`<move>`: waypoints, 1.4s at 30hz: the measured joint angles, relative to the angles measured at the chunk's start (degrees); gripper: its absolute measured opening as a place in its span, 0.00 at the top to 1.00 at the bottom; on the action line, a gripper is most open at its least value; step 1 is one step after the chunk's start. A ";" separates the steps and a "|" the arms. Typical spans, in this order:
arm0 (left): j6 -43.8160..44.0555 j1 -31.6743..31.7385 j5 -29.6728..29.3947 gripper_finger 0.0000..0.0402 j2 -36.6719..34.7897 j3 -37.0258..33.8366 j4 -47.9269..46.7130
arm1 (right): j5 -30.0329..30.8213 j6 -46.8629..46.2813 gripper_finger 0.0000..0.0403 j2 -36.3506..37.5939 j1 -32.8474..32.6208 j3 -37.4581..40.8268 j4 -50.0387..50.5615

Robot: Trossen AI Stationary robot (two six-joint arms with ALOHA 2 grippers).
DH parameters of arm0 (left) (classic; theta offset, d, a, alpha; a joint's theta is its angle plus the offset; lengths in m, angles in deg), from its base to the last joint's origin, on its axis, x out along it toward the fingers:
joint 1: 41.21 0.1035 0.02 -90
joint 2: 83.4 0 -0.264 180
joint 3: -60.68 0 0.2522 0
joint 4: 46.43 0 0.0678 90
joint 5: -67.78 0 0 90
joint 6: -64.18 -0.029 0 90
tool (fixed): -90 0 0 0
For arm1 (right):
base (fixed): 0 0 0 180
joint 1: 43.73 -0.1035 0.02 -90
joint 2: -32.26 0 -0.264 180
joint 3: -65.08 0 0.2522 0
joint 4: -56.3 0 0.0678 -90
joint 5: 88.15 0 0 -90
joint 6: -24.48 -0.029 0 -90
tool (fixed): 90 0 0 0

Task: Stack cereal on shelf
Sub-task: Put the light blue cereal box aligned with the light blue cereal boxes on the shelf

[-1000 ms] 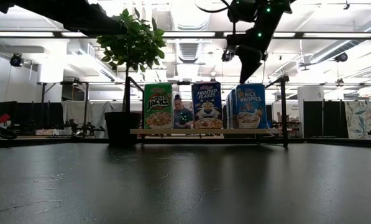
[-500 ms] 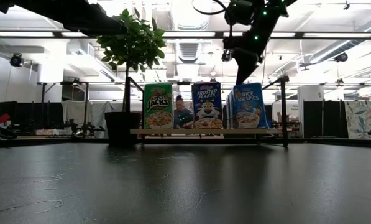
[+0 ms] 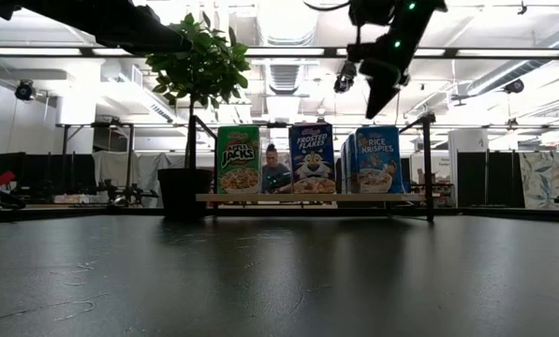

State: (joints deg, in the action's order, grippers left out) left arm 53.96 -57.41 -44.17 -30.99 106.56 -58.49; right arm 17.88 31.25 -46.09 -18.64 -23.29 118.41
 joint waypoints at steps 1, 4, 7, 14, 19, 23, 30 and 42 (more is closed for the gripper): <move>0.00 0.01 0.00 0.57 -0.01 0.00 0.00 | -0.02 -0.96 0.98 0.79 -0.13 -0.02 1.03; 0.00 -0.01 0.00 0.57 0.01 0.00 0.00 | -0.89 -4.22 0.98 2.73 -0.07 -0.24 4.43; 0.00 0.01 0.01 0.57 0.01 0.00 -0.01 | -2.79 -3.99 0.98 3.67 0.22 0.79 4.55; 0.00 -0.01 0.00 0.57 0.01 0.00 -0.02 | -2.60 -1.56 0.98 4.58 -0.81 1.40 -0.87; 0.02 0.00 0.01 0.57 0.01 0.00 -0.02 | -8.04 -3.74 0.98 4.46 -0.71 1.79 3.42; 0.02 0.01 0.00 0.57 0.01 0.00 -0.02 | -10.63 -5.47 0.98 4.30 -0.85 3.99 5.59; 0.01 0.00 0.00 0.57 0.01 0.00 -0.02 | -5.07 -5.41 0.98 4.29 -0.83 7.21 5.92; 0.02 -0.01 0.02 0.57 0.01 0.00 -0.02 | -0.95 -4.17 0.98 4.32 -0.68 7.54 5.37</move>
State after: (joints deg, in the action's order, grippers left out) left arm 53.98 -57.42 -44.16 -30.98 106.56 -58.52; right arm 16.93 27.08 -41.78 -19.32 -15.75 123.78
